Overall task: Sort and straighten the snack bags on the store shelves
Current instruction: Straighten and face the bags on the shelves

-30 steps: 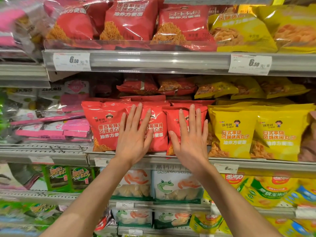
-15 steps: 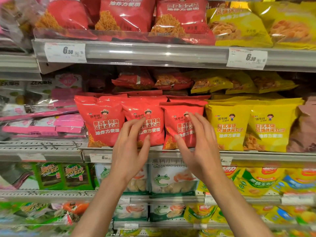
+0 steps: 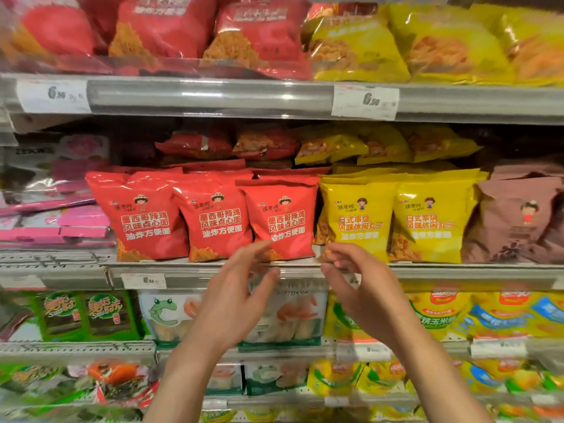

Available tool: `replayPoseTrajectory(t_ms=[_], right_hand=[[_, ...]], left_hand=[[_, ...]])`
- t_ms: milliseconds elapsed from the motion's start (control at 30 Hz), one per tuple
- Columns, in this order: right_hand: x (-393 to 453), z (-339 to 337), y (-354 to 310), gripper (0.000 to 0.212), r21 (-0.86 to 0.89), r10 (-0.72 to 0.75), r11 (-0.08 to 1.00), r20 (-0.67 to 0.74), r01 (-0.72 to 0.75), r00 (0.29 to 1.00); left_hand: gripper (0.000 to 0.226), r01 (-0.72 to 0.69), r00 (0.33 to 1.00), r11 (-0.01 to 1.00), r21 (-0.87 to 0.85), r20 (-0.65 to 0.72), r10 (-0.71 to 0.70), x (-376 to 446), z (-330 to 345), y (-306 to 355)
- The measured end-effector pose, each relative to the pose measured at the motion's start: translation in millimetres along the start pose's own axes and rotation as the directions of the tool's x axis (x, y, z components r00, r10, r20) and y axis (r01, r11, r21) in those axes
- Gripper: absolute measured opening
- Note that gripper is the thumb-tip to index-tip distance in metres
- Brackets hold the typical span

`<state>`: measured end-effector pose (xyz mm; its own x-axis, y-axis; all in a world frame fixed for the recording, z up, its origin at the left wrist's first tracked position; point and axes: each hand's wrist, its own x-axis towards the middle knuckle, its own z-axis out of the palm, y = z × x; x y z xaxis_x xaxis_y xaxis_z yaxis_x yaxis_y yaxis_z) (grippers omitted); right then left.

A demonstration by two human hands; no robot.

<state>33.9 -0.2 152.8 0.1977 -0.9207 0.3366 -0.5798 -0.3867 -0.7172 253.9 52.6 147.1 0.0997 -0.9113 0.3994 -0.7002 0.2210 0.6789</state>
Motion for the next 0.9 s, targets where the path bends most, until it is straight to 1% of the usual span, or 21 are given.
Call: replayPoseTrajectory(t_ms=[67,167,267,367,500,633,700,767,833,900], right_hand=[[6,-25,2,0.033,0.017,-0.029,0.999,-0.006,0.029,1.0],[15,-69,4,0.034,0.013,-0.06,0.998,-0.008,0.06,0.998],[24,-110,8,0.033,-0.031,-0.185,0.982,-0.012,0.184,0.983],[33,-147,10,0.032,-0.047,-0.27,0.962,-0.022,0.269,0.963],[47,-192,5,0.032,-0.109,-0.42,0.904,-0.047,0.413,0.907],[65,-224,-7,0.031,-0.236,-0.548,0.826,-0.123,0.512,0.827],[76,-234,-14,0.033,-0.298,-0.595,0.788,-0.143,0.539,0.791],[89,-239,-19,0.032,-0.359,-0.631,0.752,-0.147,0.553,0.762],[104,-240,-27,0.029,-0.411,-0.647,0.731,-0.165,0.544,0.744],[120,-240,-41,0.033,-0.455,-0.639,0.727,-0.175,0.514,0.749]], left_hand=[[0.043,-0.03,0.999,0.999,-0.014,-0.025,0.03,8,6,29],[0.045,-0.065,0.995,0.998,0.013,-0.074,0.065,22,16,75],[0.045,-0.12,0.983,0.991,0.065,-0.131,0.128,35,27,114],[0.048,-0.168,0.968,0.98,0.104,-0.172,0.185,47,30,146],[0.048,-0.231,0.941,0.961,0.151,-0.215,0.26,62,22,182],[0.045,-0.237,0.902,0.936,0.26,-0.299,0.312,85,6,205],[0.043,-0.239,0.884,0.924,0.3,-0.326,0.335,101,-2,214],[0.042,-0.248,0.874,0.903,0.352,-0.321,0.365,121,-10,217],[0.044,-0.233,0.88,0.872,0.43,-0.29,0.377,143,-17,217],[0.052,-0.18,0.899,0.848,0.498,-0.266,0.347,167,-23,216]])
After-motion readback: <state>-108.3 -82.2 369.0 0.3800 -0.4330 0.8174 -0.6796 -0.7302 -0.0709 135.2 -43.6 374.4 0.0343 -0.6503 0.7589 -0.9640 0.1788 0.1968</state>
